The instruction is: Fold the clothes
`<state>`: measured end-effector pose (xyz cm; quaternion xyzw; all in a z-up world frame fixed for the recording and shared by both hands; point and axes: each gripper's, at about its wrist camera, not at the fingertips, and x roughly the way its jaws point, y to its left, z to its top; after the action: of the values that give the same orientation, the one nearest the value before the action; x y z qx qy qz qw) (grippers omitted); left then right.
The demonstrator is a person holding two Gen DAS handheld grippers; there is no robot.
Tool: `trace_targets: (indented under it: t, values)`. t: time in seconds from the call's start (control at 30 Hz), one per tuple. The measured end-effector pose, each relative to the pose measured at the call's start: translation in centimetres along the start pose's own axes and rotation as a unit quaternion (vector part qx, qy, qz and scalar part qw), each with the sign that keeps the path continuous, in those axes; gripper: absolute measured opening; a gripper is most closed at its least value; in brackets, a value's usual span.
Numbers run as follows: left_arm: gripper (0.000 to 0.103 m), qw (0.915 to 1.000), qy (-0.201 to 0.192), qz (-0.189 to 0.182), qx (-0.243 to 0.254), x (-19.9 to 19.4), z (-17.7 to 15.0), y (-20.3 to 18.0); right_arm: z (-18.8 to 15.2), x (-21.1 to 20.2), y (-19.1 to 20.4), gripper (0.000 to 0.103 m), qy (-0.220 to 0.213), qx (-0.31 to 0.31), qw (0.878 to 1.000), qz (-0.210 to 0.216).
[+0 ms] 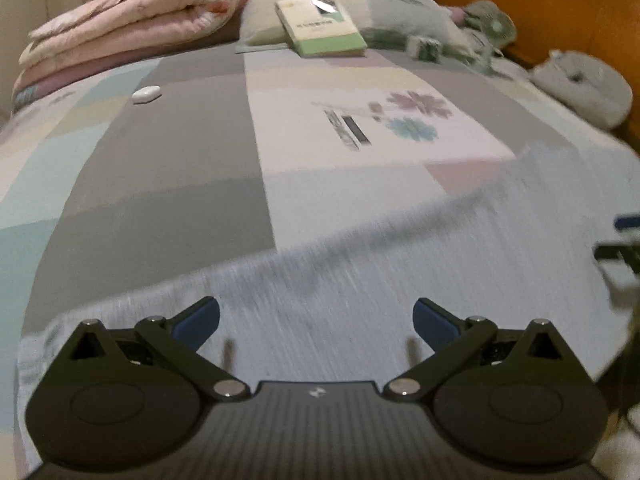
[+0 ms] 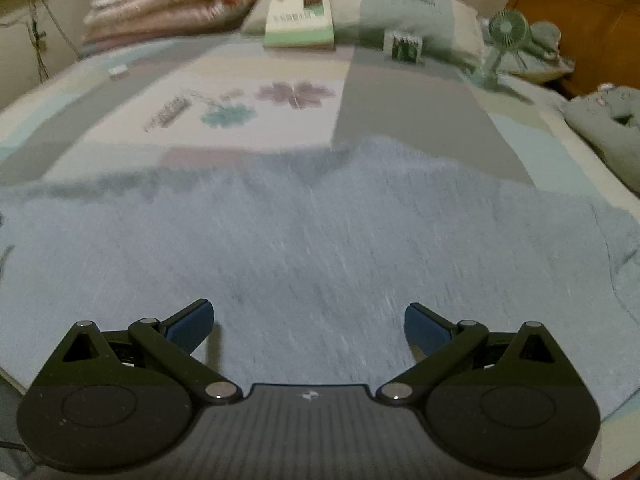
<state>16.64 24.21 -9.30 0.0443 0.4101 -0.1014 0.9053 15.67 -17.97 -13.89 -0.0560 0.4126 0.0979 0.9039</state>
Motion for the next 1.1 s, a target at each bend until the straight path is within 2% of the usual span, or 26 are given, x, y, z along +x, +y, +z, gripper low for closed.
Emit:
trace_targets:
  t: [0.07, 0.13, 0.17, 0.23, 0.27, 0.37, 0.43, 0.47, 0.53, 0.63, 0.7, 0.8, 0.9, 1.0, 1.1]
  values:
    - [0.102, 0.9998, 0.016, 0.009, 0.002, 0.1, -1.4, -0.5, -0.6, 0.4, -0.1, 0.103, -0.003, -0.002, 1.0, 0.0]
    - [0.102, 0.9989, 0.037, 0.022, -0.02, 0.7, -2.3, 0.1, -0.8, 0.3, -0.2, 0.103, -0.009, 0.0, 1.0, 0.002]
    - [0.102, 0.999, 0.026, 0.019, -0.031, 0.3, -2.5, 0.4, -0.8, 0.4, -0.2, 0.103, -0.01, 0.001, 1.0, 0.004]
    - [0.102, 0.9978, 0.035, 0.027, -0.049, -0.3, -2.2, 0.7, -1.0, 0.4, -0.4, 0.103, -0.015, -0.003, 1.0, 0.009]
    - [0.102, 0.9973, 0.033, 0.042, -0.051, -0.6, -1.9, 0.6, -0.9, 0.3, -0.6, 0.103, -0.012, -0.006, 1.0, 0.015]
    - [0.102, 0.9966, 0.02, 0.072, -0.035, -2.0, -0.6, -0.7, -0.7, -0.6, -1.5, 0.103, -0.01, -0.007, 0.999, 0.036]
    - [0.102, 0.9974, 0.008, 0.07, -0.019, -2.9, 0.4, -2.1, -0.6, -2.0, -3.1, 0.103, -0.034, 0.003, 0.999, 0.035]
    - [0.102, 0.9979, 0.003, 0.065, -0.009, -3.1, 1.0, -3.2, -0.5, -2.7, -3.9, 0.103, -0.045, 0.009, 0.998, 0.032]
    - [0.102, 0.9986, -0.003, 0.051, 0.014, -3.2, 2.0, -5.5, -0.7, -3.4, -6.3, 0.103, -0.058, 0.026, 0.998, -0.001]
    - [0.102, 0.9992, -0.004, 0.017, 0.037, -2.5, 3.7, -9.2, -1.4, -3.3, -10.1, 0.103, -0.046, 0.058, 0.996, -0.055]
    - [0.102, 0.9987, -0.007, -0.003, 0.05, -1.9, 4.8, -11.8, -2.3, -3.0, -12.1, 0.103, -0.038, 0.074, 0.994, -0.072]
    - [0.102, 0.9972, -0.013, -0.029, 0.067, -0.8, 6.4, -15.8, -4.0, -2.6, -14.1, 0.103, -0.032, 0.09, 0.993, -0.066]
    - [0.102, 0.9958, -0.015, -0.052, 0.074, 0.9, 7.5, -19.8, -4.7, -3.7, -14.1, 0.103, -0.049, 0.072, 0.995, -0.054]
    - [0.102, 0.9929, -0.004, -0.059, 0.103, 2.9, 7.2, -23.9, -4.9, -4.6, -14.9, 0.103, -0.066, 0.075, 0.994, -0.045]
    - [0.102, 0.9889, 0.02, -0.069, 0.13, 4.3, 5.6, -26.6, -5.0, -4.1, -16.2, 0.103, -0.061, 0.084, 0.993, -0.064]
